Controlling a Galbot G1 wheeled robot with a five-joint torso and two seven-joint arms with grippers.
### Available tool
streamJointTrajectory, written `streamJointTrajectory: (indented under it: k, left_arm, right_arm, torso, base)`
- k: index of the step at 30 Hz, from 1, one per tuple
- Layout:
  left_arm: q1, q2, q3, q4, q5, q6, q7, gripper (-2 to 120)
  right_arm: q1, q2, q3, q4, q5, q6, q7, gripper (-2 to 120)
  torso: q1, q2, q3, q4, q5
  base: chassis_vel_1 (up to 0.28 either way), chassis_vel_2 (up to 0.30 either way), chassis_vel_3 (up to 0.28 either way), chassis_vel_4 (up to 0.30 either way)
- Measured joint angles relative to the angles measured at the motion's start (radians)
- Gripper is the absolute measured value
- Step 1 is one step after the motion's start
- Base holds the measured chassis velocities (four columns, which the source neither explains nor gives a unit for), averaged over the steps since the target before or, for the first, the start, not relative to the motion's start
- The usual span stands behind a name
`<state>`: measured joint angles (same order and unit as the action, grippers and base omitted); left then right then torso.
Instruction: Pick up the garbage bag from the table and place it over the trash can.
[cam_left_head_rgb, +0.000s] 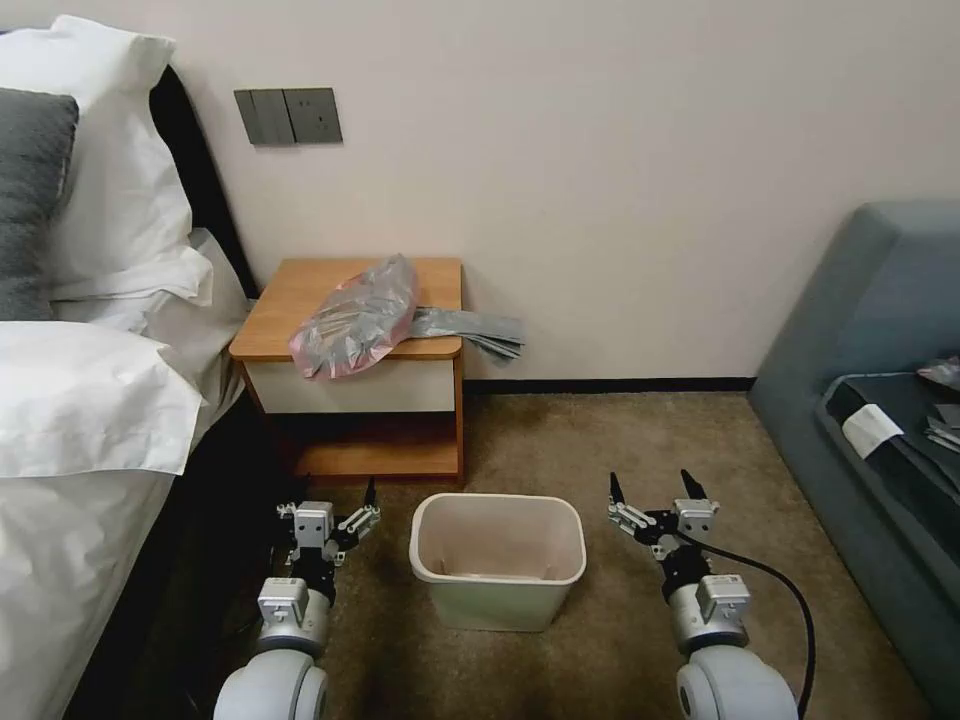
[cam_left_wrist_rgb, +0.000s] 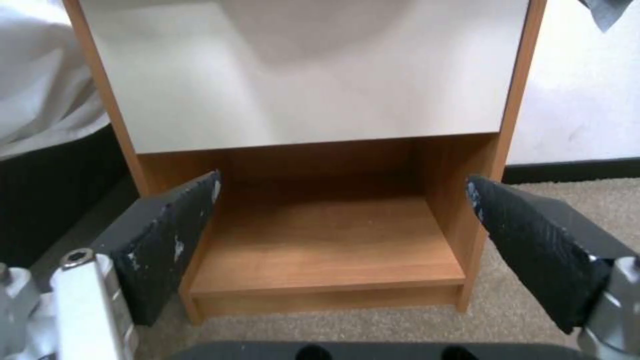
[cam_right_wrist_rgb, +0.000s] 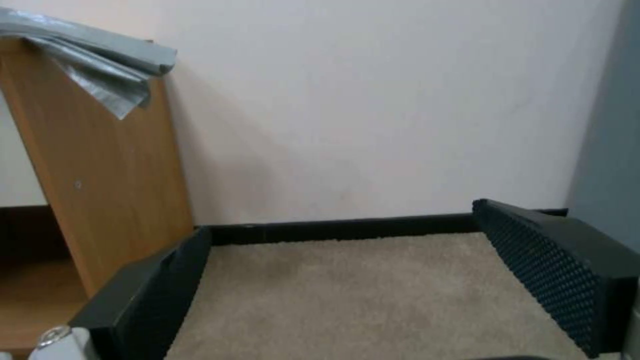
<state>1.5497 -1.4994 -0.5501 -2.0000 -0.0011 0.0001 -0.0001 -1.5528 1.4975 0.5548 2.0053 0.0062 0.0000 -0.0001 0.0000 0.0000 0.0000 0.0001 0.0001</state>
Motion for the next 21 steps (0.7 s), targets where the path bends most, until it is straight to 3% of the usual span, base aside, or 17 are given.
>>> streamJointTrajectory:
  k: [7,9,14,19,21]
  left_arm:
    - [-0.007,0.008,-0.005,0.000,-0.019,0.000,0.002,99]
    - [-0.037,0.039,-0.026,0.000,-0.083,0.001,0.012,100]
    - [-0.111,0.115,-0.079,0.001,-0.251,0.004,0.041,100]
    - [-0.151,0.157,-0.108,0.001,-0.341,0.005,0.056,100]
    - [-0.155,0.162,-0.105,0.001,-0.329,0.007,0.052,100]
  right_arm:
    - [-0.063,-0.049,0.113,0.139,0.126,-0.004,-0.025,100]
    - [-0.090,-0.071,0.162,0.200,0.182,-0.007,-0.037,100]
    - [-0.079,-0.081,0.152,0.196,0.226,-0.030,-0.057,100]
    - [-0.069,-0.091,0.143,0.176,0.269,-0.023,-0.061,100]
    - [-0.051,-0.104,0.127,0.149,0.294,0.001,-0.055,100]
  torso:
    - [0.000,0.000,0.000,0.0000,-0.0008]
    - [0.000,0.000,0.000,-0.0005,-0.0007]
    - [0.000,0.000,0.000,0.0000,-0.0001]
    - [0.000,0.000,0.000,-0.0001,-0.0002]
    - [0.000,0.000,0.000,0.0003,0.0001]
  base:
    - [0.000,0.000,0.000,0.000]
    - [0.000,0.000,0.000,0.000]
    - [0.000,0.000,0.000,0.000]
    - [0.000,0.000,0.000,0.000]
    - [0.000,0.000,0.000,0.000]
